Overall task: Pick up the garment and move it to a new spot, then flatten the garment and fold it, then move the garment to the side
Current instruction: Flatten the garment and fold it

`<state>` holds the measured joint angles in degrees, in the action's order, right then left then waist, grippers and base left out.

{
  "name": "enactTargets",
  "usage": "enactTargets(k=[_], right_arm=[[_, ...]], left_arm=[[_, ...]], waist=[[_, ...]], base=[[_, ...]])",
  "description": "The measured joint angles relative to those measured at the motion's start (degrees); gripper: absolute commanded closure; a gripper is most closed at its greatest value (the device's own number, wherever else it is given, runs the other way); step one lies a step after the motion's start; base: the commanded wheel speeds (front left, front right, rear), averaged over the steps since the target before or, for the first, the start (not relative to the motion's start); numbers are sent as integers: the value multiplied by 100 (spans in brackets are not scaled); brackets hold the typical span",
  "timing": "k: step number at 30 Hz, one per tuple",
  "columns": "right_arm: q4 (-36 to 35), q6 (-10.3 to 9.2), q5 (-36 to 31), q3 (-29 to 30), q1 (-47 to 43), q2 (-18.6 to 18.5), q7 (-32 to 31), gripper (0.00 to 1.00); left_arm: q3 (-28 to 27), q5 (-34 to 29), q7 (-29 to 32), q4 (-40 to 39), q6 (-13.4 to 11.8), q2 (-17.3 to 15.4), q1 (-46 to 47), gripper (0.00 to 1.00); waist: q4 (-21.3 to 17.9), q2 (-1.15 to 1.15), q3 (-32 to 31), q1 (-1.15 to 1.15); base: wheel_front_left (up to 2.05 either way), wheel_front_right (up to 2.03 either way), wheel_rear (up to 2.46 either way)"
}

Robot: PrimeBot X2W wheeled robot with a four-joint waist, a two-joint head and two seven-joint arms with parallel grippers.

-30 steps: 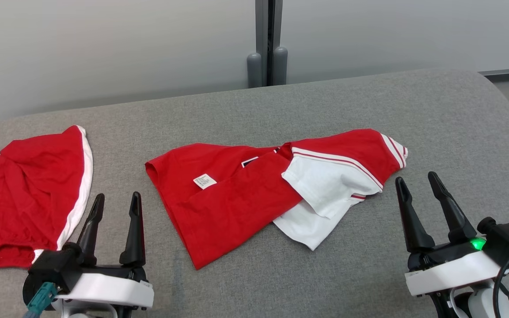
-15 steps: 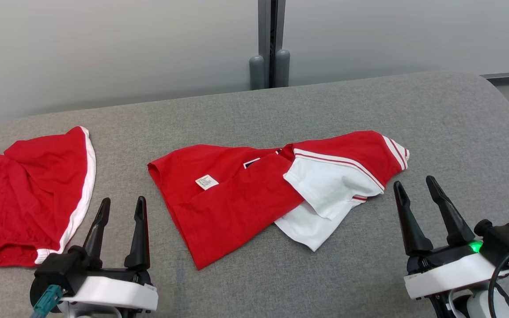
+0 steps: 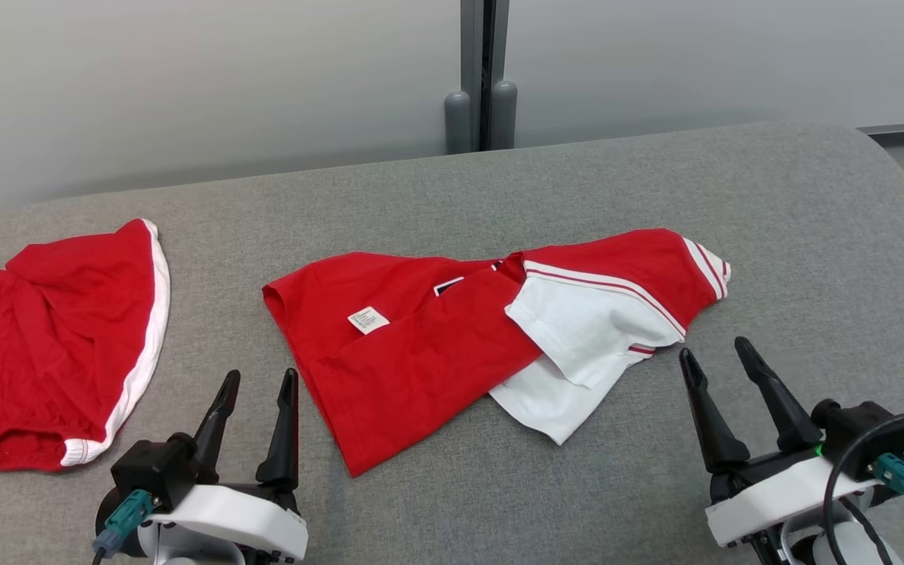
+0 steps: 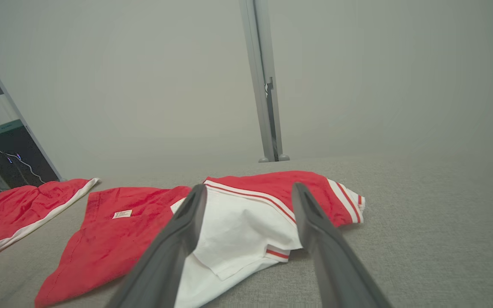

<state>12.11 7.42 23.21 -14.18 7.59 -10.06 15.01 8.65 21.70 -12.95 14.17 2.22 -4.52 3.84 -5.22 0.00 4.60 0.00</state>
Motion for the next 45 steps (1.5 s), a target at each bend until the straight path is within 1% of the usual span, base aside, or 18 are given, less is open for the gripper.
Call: enactTargets(k=[4, 9, 11, 12, 18, 23, 28, 33, 38, 44, 45], right_arm=[[347, 0, -19, -238, 68, -113, 7, 0], [1166, 0, -103, -810, 487, -292, 11, 0], [1508, 0, -102, -1029, 733, -303, -24, 0], [1849, 0, -110, -1235, 956, -308, -170, 0], [2580, 1, -98, -1717, 1545, -247, -419, 0], [3209, 1, -81, -1829, 1916, -85, -592, 0], [3652, 2, -100, -1970, 2154, 104, -544, 0], [4173, 2, -174, -1949, 2347, 180, -479, 0], [4601, 2, -260, -1851, 2530, 311, -320, 0], [4915, 2, -293, -1856, 2637, 446, -182, 0], [4959, 2, -293, -1853, 2656, 453, -158, 13]], left_arm=[[19, 10, 7, 87, -1, 2, 16, 0], [62, 45, 7, 136, -1, 7, 85, 0], [97, 54, 7, 147, 25, 10, 141, 0], [140, 58, 7, 175, 31, 22, 149, 0], [170, 109, -22, 242, 32, 34, 205, 0], [210, 153, -68, 296, 31, 54, 233, 0], [235, 177, -98, 335, 31, 74, 244, 0], [242, 202, -125, 380, 31, 81, 260, 0], [237, 209, -145, 409, 32, 76, 269, 0], [237, 219, -157, 434, 31, 77, 313, 0], [236, 221, -171, 436, 31, 78, 313, 0]], waist=[[-8, 0, -7, 0], [8, 0, 10, 0], [42, 0, 17, 0], [93, 0, 25, 0], [302, 0, 53, 0], [477, 0, 56, 0], [652, 0, 63, 0], [786, 0, 87, 0], [846, 0, 102, 0], [836, 0, 110, 0], [825, 0, 110, 0]], base=[[0, 0, 0], [0, 0, 0], [0, 0, 0], [0, 0, 0], [0, 0, 0], [0, 0, 0], [0, 0, 0], [0, 0, 0], [0, 0, 0], [0, 0, 0], [0, 0, 0]])
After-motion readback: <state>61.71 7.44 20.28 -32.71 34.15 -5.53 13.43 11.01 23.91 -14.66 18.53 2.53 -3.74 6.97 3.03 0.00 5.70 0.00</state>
